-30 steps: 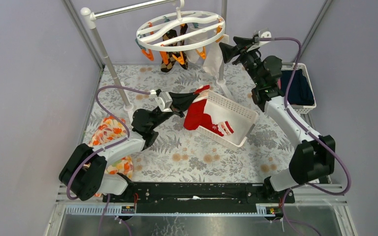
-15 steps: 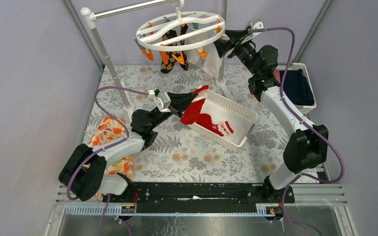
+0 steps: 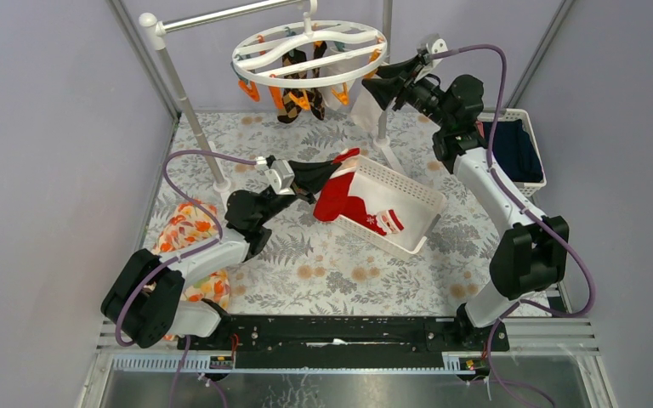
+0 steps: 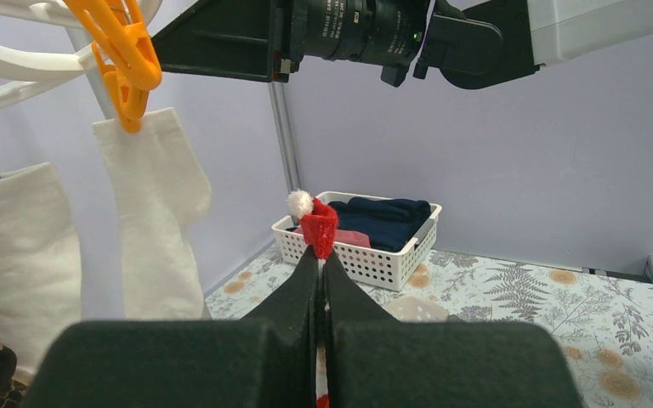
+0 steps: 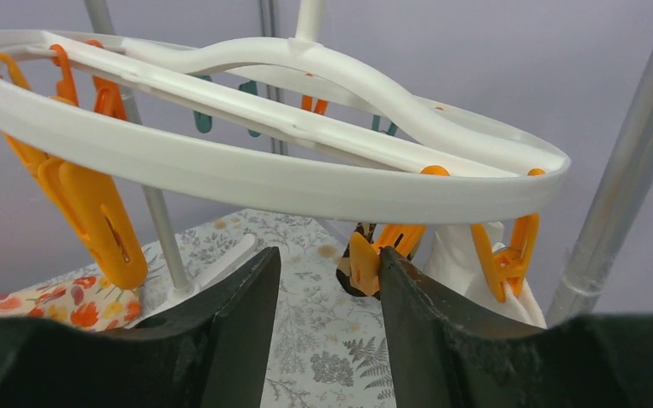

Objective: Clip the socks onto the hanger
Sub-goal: Open the clamp at the hanger.

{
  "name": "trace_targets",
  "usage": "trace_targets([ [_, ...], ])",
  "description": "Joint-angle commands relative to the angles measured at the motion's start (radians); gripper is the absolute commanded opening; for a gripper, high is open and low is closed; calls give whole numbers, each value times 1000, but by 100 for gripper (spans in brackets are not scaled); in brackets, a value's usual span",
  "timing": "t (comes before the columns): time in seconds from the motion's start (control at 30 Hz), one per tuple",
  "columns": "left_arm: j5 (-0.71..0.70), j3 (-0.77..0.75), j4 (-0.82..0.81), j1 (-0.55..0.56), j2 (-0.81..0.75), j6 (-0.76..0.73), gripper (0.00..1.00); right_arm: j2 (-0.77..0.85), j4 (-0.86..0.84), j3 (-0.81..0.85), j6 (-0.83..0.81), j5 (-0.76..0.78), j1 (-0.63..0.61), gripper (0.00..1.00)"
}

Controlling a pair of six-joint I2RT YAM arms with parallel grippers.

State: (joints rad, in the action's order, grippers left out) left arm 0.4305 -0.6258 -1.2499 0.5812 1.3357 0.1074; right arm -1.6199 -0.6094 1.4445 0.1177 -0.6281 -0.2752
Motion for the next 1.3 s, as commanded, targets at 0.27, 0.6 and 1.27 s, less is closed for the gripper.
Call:
trace_targets([
  [0.27,11,12,-79,-15,-10,11,0,-25,-198,54,229,-231,65,48],
  [0.6,16,9,-83,-20,-3,18,0,-54,-345,62,395,-342,64,46],
  [1.27,24,11,-92,-30,2,26,0,-144,-698,56,503,-574,116,77],
])
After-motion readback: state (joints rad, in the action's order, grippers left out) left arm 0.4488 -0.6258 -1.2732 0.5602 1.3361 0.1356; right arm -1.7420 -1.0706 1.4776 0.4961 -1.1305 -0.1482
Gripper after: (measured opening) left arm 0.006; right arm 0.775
